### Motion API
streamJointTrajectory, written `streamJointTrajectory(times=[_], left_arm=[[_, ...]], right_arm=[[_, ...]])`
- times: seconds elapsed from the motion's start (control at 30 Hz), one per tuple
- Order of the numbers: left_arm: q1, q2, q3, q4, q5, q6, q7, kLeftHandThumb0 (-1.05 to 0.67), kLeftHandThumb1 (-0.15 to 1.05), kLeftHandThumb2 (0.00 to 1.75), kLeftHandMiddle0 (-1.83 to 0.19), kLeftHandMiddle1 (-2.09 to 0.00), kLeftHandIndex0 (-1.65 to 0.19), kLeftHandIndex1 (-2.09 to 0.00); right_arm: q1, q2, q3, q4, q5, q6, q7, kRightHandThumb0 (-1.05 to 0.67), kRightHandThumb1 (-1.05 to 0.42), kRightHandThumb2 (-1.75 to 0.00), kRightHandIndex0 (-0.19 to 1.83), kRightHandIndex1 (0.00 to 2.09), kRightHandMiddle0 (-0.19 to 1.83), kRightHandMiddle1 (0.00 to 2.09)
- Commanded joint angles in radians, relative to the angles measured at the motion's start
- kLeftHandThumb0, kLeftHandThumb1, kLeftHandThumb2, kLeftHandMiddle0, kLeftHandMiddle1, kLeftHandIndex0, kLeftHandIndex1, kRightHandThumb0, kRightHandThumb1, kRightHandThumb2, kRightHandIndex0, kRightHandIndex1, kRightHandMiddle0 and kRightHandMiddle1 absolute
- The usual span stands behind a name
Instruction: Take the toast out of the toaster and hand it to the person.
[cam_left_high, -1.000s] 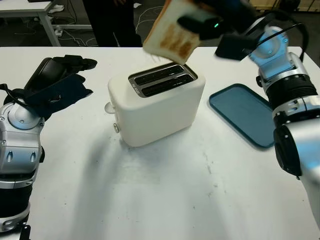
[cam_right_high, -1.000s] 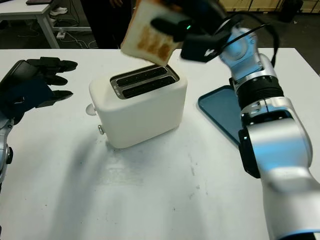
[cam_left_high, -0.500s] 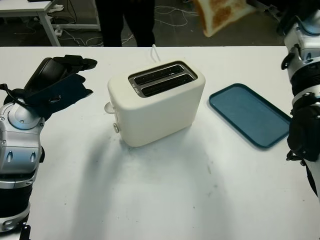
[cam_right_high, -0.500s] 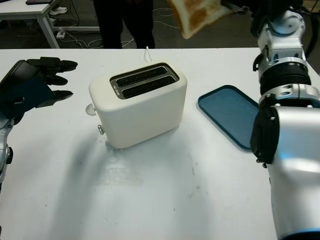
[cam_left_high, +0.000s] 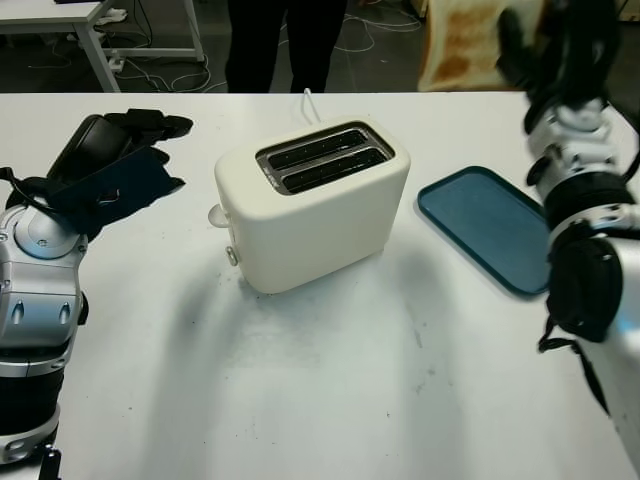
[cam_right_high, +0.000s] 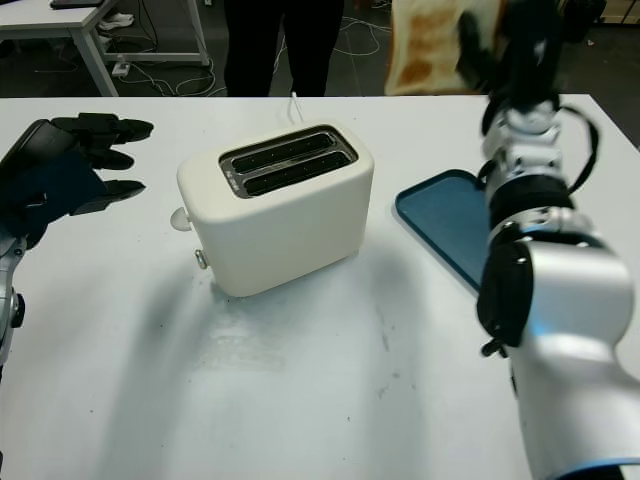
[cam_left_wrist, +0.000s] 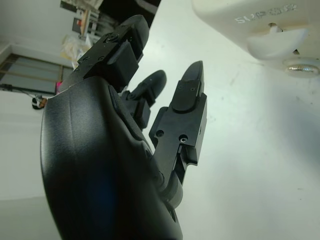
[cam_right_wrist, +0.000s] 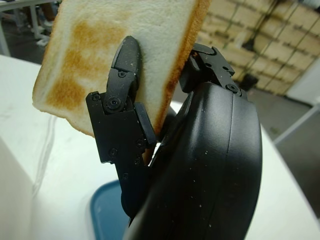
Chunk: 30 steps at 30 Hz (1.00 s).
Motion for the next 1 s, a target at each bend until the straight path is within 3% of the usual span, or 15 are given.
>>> streamJointTrajectory(times=[0.0,0.37,0.43,0.63,0.8,0.97], left_arm=[[0.009,0.006,0.011,0.004,-0.007,-0.01,0.001,-0.02,0.92,0.18,-0.42,-0.6,-0.61,0.0],[0.008,0.002,0.011,0.014,-0.01,-0.021,0.006,-0.03,0.92,0.17,-0.41,-0.6,-0.61,0.0],[0.011,0.0,0.012,0.014,-0.011,-0.024,0.01,-0.02,0.92,0.17,-0.41,-0.61,-0.61,0.0],[0.019,0.001,0.011,0.006,-0.007,-0.03,0.011,0.0,0.92,0.17,-0.41,-0.61,-0.61,0.0],[0.021,0.005,0.014,0.002,-0.007,-0.02,0.006,0.0,0.92,0.18,-0.4,-0.6,-0.6,0.0],[0.022,0.009,0.01,0.006,-0.002,-0.03,0.007,0.0,0.92,0.16,-0.41,-0.61,-0.61,0.0]], right_arm=[[0.012,0.011,-0.015,0.012,0.014,0.036,-0.032,-0.3,-0.92,-0.68,0.76,1.75,0.22,1.75],[0.047,0.075,-0.061,0.024,0.019,0.034,-0.061,-0.28,-0.92,-0.62,0.77,1.75,0.35,1.75],[0.052,0.082,-0.05,0.025,0.002,0.029,-0.075,-0.3,-0.92,-0.62,0.8,1.75,0.46,1.75],[0.054,0.104,-0.033,0.027,-0.017,0.038,-0.094,-0.34,-0.92,-0.63,0.77,1.75,0.34,1.75],[0.049,0.111,-0.007,0.026,-0.037,0.047,-0.101,-0.36,-0.92,-0.56,0.79,1.75,0.5,1.75],[0.046,0.112,-0.006,0.025,-0.038,0.049,-0.1,-0.34,-0.92,-0.6,0.78,1.75,0.43,1.75]])
